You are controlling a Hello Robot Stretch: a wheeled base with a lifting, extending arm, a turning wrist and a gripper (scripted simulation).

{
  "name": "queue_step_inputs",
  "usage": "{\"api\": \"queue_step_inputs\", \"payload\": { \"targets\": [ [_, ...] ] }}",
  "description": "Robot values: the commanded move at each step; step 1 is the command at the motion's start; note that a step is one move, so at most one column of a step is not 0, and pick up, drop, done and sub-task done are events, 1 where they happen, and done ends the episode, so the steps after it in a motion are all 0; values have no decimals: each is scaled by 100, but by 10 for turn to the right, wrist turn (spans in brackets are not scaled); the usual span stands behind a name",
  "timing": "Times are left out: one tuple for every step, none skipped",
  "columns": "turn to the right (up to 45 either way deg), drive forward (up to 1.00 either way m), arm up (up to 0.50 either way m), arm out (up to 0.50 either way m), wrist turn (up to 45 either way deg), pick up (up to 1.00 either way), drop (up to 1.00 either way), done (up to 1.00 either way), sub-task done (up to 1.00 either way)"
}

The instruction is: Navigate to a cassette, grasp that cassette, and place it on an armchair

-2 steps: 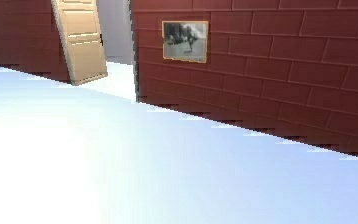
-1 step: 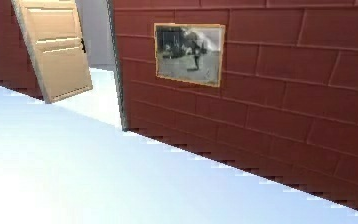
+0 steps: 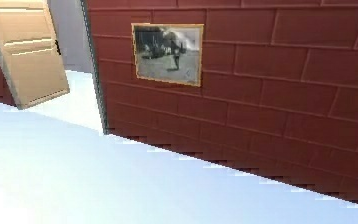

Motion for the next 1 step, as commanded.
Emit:
{"api": "queue_step_inputs", "payload": {
  "targets": [
    [0,5,0,0,0,0,0,0,0]
  ]
}}
